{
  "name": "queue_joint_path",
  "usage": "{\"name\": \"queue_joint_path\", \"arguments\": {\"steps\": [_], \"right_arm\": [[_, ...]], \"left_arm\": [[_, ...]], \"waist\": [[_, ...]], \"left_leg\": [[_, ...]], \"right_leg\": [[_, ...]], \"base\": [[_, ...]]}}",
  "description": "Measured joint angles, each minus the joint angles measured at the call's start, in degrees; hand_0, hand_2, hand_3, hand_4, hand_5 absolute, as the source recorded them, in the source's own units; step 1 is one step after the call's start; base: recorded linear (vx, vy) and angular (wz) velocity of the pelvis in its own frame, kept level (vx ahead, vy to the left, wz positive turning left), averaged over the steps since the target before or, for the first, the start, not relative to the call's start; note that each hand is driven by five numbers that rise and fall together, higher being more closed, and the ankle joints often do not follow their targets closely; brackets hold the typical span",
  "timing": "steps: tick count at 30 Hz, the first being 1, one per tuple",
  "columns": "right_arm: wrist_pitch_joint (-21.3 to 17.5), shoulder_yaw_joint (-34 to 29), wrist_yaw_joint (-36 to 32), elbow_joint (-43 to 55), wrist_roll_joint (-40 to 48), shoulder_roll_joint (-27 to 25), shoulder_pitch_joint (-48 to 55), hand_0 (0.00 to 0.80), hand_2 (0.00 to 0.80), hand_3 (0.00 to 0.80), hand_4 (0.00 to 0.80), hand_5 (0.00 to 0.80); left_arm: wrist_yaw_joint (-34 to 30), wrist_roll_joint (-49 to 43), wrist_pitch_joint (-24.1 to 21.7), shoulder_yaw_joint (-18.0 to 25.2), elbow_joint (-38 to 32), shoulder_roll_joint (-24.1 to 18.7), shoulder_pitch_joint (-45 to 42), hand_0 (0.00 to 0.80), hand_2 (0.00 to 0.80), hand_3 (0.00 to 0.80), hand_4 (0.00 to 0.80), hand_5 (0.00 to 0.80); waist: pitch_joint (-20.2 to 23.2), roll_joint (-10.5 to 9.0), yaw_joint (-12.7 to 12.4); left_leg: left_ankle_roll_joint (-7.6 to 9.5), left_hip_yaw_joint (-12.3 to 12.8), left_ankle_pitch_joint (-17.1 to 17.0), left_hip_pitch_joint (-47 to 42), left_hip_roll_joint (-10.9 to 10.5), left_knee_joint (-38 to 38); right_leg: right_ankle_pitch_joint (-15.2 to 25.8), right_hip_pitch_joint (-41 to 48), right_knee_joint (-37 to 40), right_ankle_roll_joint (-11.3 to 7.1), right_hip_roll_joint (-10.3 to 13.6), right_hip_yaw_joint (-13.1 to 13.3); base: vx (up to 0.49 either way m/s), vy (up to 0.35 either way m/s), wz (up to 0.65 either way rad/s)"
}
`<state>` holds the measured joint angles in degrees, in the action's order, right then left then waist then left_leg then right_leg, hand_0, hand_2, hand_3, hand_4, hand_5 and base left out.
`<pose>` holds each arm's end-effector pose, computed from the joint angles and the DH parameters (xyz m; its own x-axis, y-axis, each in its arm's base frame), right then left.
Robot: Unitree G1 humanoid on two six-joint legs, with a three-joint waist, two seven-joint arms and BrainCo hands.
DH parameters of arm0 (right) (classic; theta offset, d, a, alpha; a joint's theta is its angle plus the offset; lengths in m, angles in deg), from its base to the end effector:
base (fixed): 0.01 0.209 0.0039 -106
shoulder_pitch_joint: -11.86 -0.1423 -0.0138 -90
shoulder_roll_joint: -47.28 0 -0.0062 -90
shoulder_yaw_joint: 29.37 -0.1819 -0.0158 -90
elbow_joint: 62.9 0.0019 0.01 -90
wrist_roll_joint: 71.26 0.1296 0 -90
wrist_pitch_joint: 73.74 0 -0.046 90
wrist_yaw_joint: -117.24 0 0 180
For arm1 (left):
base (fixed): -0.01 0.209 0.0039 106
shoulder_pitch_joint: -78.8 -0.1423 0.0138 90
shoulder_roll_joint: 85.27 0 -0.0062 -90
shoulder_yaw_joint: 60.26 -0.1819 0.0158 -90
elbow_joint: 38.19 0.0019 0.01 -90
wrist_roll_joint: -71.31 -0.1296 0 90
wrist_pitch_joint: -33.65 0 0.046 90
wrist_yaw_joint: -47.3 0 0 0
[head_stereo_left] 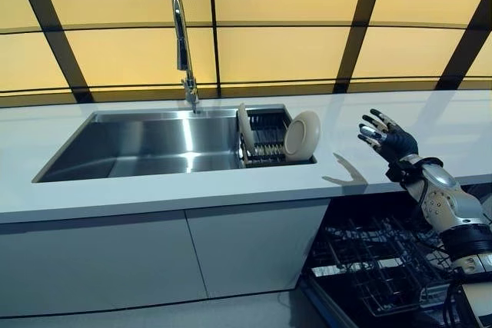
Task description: Take plates into dishwasher
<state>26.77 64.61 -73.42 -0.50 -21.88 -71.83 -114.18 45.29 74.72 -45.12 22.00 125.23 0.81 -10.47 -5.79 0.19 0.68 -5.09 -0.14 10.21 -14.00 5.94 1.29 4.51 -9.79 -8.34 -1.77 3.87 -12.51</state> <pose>0.2887 -0.2896 0.1729 0.9950 0.0862 0.0511 -0.0916 0.9891 0.1149 0.0559 0.2624 -0.0976 0.1011 0.2829 -0.9538 0.0811 0.9532 0.2913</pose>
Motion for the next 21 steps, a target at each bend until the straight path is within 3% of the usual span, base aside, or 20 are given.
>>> {"name": "queue_joint_path", "arguments": {"steps": [2, 3, 4, 5, 6, 7, 8, 9, 10, 11, 12, 13, 14, 16, 17, 18, 19, 21], "right_arm": [[0.32, 0.74, -0.49, -0.03, -1.07, -0.09, -0.40, 0.000, 0.000, 0.000, 0.000, 0.000], [0.84, 1.71, -0.83, 0.01, -1.90, 0.03, -0.40, 0.000, 0.000, 0.000, 0.000, 0.000], [0.84, 1.71, -0.98, 0.05, -2.26, 0.00, -0.54, 0.000, 0.000, 0.000, 0.000, 0.000], [0.74, 1.63, -0.91, -0.01, -3.04, -0.10, -1.04, 0.000, 0.000, 0.000, 0.000, 0.000], [0.59, 1.61, -0.73, -0.06, -3.37, 0.07, -0.88, 0.000, 0.000, 0.000, 0.000, 0.000], [0.60, 2.24, -0.28, -0.13, -3.97, 1.07, 0.17, 0.000, 0.000, 0.000, 0.000, 0.000], [0.60, 3.14, -0.21, -0.12, -4.40, 1.69, 0.21, 0.000, 0.000, 0.000, 0.000, 0.000], [0.57, 4.87, -0.22, -0.03, -5.15, 2.23, 0.18, 0.000, 0.000, 0.000, 0.000, 0.000], [0.66, 6.27, 0.18, -0.34, -6.02, 3.33, 0.28, 0.000, 0.000, 0.000, 0.000, 0.000], [1.06, 7.52, 0.38, -0.22, -6.11, 1.72, -0.69, 0.000, 0.000, 0.000, 0.000, 0.000], [1.10, 7.32, 0.63, -0.19, -6.10, 1.23, -1.15, 0.000, 0.000, 0.000, 0.000, 0.000], [1.24, 6.73, 0.88, -0.54, -6.08, 1.28, -0.41, 0.000, 0.000, 0.000, 0.000, 0.000], [2.43, 7.35, 0.42, -0.44, -6.04, 1.93, 1.45, 0.000, 0.000, 0.000, 0.000, 0.000], [2.66, 6.36, -0.54, 0.07, -5.97, 1.52, 2.41, 0.000, 0.000, 0.000, 0.000, 0.000], [2.65, 5.58, -0.80, 0.09, -5.97, 1.33, 2.49, 0.000, 0.000, 0.000, 0.000, 0.000], [2.57, 4.15, -1.50, 0.17, -5.97, 0.21, 3.29, 0.000, 0.000, 0.000, 0.000, 0.000], [2.56, 2.94, -1.66, 0.14, -5.98, -1.16, 4.35, 0.000, 0.000, 0.000, 0.000, 0.000], [2.71, 2.11, -2.17, 0.12, -5.97, -1.02, 5.47, 0.000, 0.000, 0.000, 0.000, 0.000]], "left_arm": [[0.12, 0.69, 0.31, -0.01, -0.03, 0.03, 0.69, 0.000, 0.000, 0.000, 0.000, 0.000], [0.41, 1.33, 0.27, -0.01, -0.02, 0.19, 1.03, 0.000, 0.000, 0.000, 0.000, 0.000], [0.50, 1.45, 0.14, 0.00, -0.01, 0.39, 1.22, 0.000, 0.000, 0.000, 0.000, 0.000], [0.71, 1.83, -0.21, -0.01, -0.09, 0.54, 1.63, 0.000, 0.000, 0.000, 0.000, 0.000], [0.92, 1.82, -0.38, -0.06, -0.76, 0.15, 1.81, 0.000, 0.000, 0.000, 0.000, 0.000], [1.13, 1.80, -0.72, -0.37, -2.43, 0.23, 1.37, 0.000, 0.000, 0.000, 0.000, 0.000], [1.03, 1.79, -0.68, -0.79, -2.76, 0.23, 1.31, 0.000, 0.000, 0.000, 0.000, 0.000], [0.99, 1.83, -0.49, -1.35, -3.78, 0.20, 1.56, 0.000, 0.000, 0.000, 0.000, 0.000], [1.05, 1.83, -0.32, -2.05, -4.49, 0.48, 1.57, 0.000, 0.000, 0.000, 0.000, 0.000], [0.82, 1.83, 0.27, -2.27, -5.21, 1.76, 2.61, 0.000, 0.000, 0.000, 0.000, 0.000], [0.48, 1.82, 0.35, -2.27, -6.42, 1.18, 3.62, 0.000, 0.000, 0.000, 0.000, 0.000], [0.27, 1.84, 0.42, -2.29, -7.54, 1.29, 4.37, 0.000, 0.000, 0.000, 0.000, 0.000], [-0.23, 1.85, 0.90, -2.32, -7.38, 1.07, 3.16, 0.000, 0.000, 0.000, 0.000, 0.000], [-0.51, 1.86, 1.56, -2.31, -7.32, 0.88, 1.50, 0.000, 0.000, 0.000, 0.000, 0.000], [-0.60, 1.88, 1.65, -2.29, -7.32, 0.63, 1.25, 0.000, 0.000, 0.000, 0.000, 0.000], [-0.76, 1.88, 1.80, -2.28, -7.31, 0.09, 1.11, 0.000, 0.000, 0.000, 0.000, 0.000], [-0.81, 1.89, 1.73, -2.28, -7.31, -0.04, 1.06, 0.000, 0.000, 0.000, 0.000, 0.000], [-1.08, 1.86, 1.30, -2.32, -7.42, -1.59, 1.61, 0.000, 0.000, 0.000, 0.000, 0.000]], "waist": [[-0.11, -0.58, -0.29], [-0.09, -1.71, -0.34], [-0.02, -1.70, -1.21], [-0.22, -1.42, -2.27], [-0.34, -2.16, -2.68], [-0.39, -3.20, -3.17], [-0.35, -3.43, -3.28], [-0.40, -3.69, -3.41], [-0.02, -3.07, -3.78], [-0.62, 0.97, -5.39], [-1.27, 0.26, -6.24], [-2.81, 1.45, -5.94], [-2.46, -0.12, -6.34], [-1.40, -1.04, -6.28], [-1.31, -0.89, -6.30], [-0.59, 0.56, -5.39], [0.36, 2.06, -4.11], [0.67, -0.33, -2.86]], "left_leg": [[-0.03, -1.01, 0.00, 1.46, -0.65, 4.38], [-0.29, -2.31, -0.59, 6.08, -2.03, 13.65], [-0.39, -2.66, -1.10, 8.17, -1.88, 17.48], [-0.60, -3.62, -1.13, 11.13, -1.97, 25.01], [-1.03, -3.61, -1.38, 13.48, -3.13, 30.64], [-1.04, -3.77, -2.28, 16.71, -3.18, 34.47], [-1.02, -3.49, -2.28, 17.29, -3.38, 32.71], [-0.76, -2.77, -2.49, 18.08, -3.61, 26.43], [0.62, -1.02, -4.12, 18.84, -3.04, 17.14], [-0.27, -0.17, -5.87, 19.38, 2.79, 6.07], [-2.80, -0.15, -7.60, 20.60, 3.09, 4.03], [-1.65, -0.83, -10.46, 20.62, 4.94, 1.63], [0.05, -0.02, -12.69, 20.42, 3.41, 1.52], [0.26, 0.27, -13.00, 19.20, 0.98, 1.55], [0.27, 0.32, -13.00, 18.04, 0.47, 1.46], [1.29, 0.85, -13.84, 16.04, 0.29, 0.49], [-0.92, 1.43, -15.29, 14.13, 1.04, -1.59], [0.46, 1.60, -16.35, 12.67, -1.05, -3.95]], "right_leg": [[-0.38, 0.39, 1.03, 0.54, -0.42, 0.68], [-0.21, 2.76, 5.04, 0.23, 0.15, 1.07], [-0.66, 3.22, 4.83, -0.61, -0.02, 0.73], [-2.95, 2.15, -2.86, 1.32, -0.09, 0.52], [-5.59, 2.37, -4.96, 4.55, 0.55, 1.28], [-5.63, 4.10, -2.89, 5.68, 0.45, 1.89], [-5.54, 4.90, -1.36, 5.48, 0.38, 1.87], [-5.44, 6.12, 1.77, 4.80, 0.30, 2.11], [-4.98, 9.01, 6.74, 2.91, -1.30, 2.26], [-8.66, 6.92, -2.92, 3.24, -4.90, 2.36], [-13.73, 6.65, -9.67, 4.13, -3.21, 3.50], [-15.11, 8.59, -9.26, 5.70, -3.93, 2.59], [-15.05, 9.49, -8.20, 4.81, -2.32, 2.63], [-13.60, 10.51, -4.81, 3.59, 0.65, 0.50], [-12.54, 11.47, -3.19, 2.71, 1.14, 0.08], [-10.90, 13.21, -0.68, 1.11, 0.83, -0.79], [-10.98, 13.80, -0.12, 0.12, -0.10, -1.47], [-11.10, 14.09, 0.48, -1.60, 1.87, 0.38]], "base": [[0.128, -0.057, -0.17], [0.159, -0.070, -0.21], [0.200, -0.050, -0.27], [0.176, -0.007, -0.23], [0.171, 0.072, -0.26], [0.156, 0.100, -0.12], [0.289, 0.224, -0.13], [0.285, 0.211, -0.10], [0.339, 0.252, -0.34], [0.191, 0.132, -0.35], [0.168, 0.153, -0.19], [0.142, 0.162, -0.06], [0.139, 0.163, -0.10], [0.115, 0.117, -0.39], [0.161, 0.127, -0.28], [0.157, 0.121, 0.06], [0.143, 0.109, 0.27], [0.104, 0.105, 0.21]]}}
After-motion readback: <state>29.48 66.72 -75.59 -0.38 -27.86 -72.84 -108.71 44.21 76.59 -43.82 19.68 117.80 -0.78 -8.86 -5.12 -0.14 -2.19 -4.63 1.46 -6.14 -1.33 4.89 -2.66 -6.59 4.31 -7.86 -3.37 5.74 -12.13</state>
